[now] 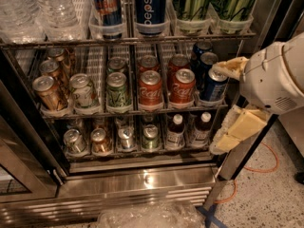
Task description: Pick coke can from middle shelf of fridge
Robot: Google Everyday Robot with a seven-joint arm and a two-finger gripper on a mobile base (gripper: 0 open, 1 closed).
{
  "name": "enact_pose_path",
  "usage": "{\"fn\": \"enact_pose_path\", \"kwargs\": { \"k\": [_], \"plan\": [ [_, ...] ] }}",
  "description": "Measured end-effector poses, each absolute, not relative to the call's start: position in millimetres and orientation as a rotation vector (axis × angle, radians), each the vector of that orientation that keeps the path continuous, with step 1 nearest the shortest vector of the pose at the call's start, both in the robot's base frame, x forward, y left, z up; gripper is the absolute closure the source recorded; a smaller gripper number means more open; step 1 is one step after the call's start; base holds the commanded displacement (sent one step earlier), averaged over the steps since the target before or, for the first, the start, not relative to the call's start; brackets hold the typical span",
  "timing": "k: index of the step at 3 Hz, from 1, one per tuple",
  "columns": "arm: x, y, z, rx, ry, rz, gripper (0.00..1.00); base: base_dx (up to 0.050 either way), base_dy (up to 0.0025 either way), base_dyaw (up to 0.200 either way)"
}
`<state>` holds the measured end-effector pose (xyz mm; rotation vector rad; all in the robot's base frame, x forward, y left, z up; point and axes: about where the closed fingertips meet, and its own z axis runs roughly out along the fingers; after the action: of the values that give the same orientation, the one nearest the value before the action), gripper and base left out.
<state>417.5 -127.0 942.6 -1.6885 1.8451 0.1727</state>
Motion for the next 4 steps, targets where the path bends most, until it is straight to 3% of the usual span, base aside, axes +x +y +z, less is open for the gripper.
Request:
{"fn": "enact_pose_path", "kwargs": {
  "k": [4],
  "plan": [
    [405.7,-96.4,911.1,-1.527,1.756,0.161,0.0,0.0,0.0,0.0]
  ]
}}
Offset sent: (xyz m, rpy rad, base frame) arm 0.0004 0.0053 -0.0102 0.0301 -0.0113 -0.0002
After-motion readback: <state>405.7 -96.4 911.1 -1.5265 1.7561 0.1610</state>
